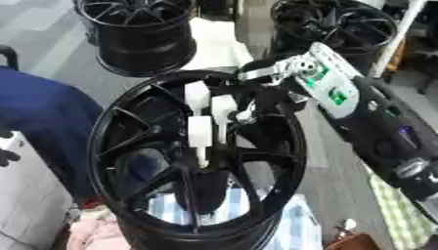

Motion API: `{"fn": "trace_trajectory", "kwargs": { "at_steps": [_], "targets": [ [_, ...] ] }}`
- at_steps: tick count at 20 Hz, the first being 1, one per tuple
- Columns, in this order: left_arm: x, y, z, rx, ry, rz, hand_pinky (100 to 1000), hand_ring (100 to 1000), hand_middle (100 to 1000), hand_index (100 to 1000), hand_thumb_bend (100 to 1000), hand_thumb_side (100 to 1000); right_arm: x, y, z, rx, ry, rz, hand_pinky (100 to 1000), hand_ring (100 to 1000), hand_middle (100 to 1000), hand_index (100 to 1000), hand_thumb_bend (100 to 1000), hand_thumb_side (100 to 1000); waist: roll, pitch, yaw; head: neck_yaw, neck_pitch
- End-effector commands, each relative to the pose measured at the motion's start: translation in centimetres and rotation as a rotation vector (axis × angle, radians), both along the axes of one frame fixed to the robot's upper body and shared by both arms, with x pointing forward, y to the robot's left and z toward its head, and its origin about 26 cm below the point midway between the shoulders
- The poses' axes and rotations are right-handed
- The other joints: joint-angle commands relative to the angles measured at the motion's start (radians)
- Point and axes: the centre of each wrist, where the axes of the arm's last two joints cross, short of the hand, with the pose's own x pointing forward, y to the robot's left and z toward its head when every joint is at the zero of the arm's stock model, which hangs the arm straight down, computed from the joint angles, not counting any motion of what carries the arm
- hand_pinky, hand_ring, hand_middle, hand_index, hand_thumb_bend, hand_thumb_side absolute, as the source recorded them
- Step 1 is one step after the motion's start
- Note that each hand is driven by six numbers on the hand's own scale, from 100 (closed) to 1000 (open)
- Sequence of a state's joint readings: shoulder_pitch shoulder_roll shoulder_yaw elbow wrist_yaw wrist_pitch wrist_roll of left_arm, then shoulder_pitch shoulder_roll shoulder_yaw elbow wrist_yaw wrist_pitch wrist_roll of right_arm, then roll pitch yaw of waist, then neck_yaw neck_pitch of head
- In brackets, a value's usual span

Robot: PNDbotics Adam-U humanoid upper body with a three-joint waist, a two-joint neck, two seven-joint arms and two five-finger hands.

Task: Pull the pin out of the wheel hub.

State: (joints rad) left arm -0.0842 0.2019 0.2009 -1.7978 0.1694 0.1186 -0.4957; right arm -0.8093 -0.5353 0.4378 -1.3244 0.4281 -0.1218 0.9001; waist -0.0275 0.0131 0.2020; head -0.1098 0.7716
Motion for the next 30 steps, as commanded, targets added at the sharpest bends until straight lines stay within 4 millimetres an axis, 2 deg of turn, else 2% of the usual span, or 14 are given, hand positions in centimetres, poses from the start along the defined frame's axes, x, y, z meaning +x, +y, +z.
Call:
{"fn": "trace_trajectory", "kwargs": {
  "at_steps": [1,10,12,17,24,25,26,30],
  "targets": [
    [0.2,-0.3,1.1,0.004,-0.036,-0.016,596,404,613,733,100,739,0.2,0.1,1.0,-0.009,-0.026,0.004,878,877,811,928,189,468,0.004,-0.008,0.002,-0.007,-0.002],
    [0.3,-0.4,1.1,0.001,-0.036,-0.025,598,403,613,733,100,740,0.4,0.7,0.1,-0.028,-0.025,0.014,849,792,701,839,133,433,0.006,-0.006,0.005,-0.013,-0.002],
    [0.3,-0.4,1.1,0.001,-0.036,-0.027,597,403,613,734,100,740,0.4,0.7,0.1,-0.02,-0.037,0.016,825,744,626,796,100,403,0.006,-0.006,0.005,-0.014,-0.002],
    [0.3,-0.5,1.1,0.0,-0.034,-0.029,598,404,618,734,100,741,0.2,0.8,0.5,0.027,-0.096,0.014,780,631,447,652,100,321,0.006,-0.006,0.005,-0.015,-0.002],
    [0.3,-0.5,1.0,-0.001,-0.03,-0.033,597,417,619,735,100,742,-0.1,0.5,2.9,0.098,-0.155,0.008,771,617,384,597,100,331,0.004,-0.011,0.006,-0.015,-0.002],
    [0.3,-0.5,1.0,-0.002,-0.029,-0.034,598,420,620,735,100,742,-0.1,0.3,3.3,0.107,-0.158,0.007,772,617,382,595,100,361,0.004,-0.012,0.006,-0.016,-0.002],
    [0.3,-0.5,1.0,-0.002,-0.028,-0.034,598,419,620,735,100,743,-0.2,0.1,3.9,0.115,-0.165,0.005,771,616,379,593,100,330,0.002,-0.014,0.005,-0.016,-0.002],
    [0.2,-0.4,0.9,0.002,-0.018,-0.033,597,416,620,735,100,746,-0.9,-1.6,6.9,0.164,-0.205,-0.014,766,604,358,571,100,304,-0.004,-0.02,-0.002,-0.014,-0.002]
  ]
}}
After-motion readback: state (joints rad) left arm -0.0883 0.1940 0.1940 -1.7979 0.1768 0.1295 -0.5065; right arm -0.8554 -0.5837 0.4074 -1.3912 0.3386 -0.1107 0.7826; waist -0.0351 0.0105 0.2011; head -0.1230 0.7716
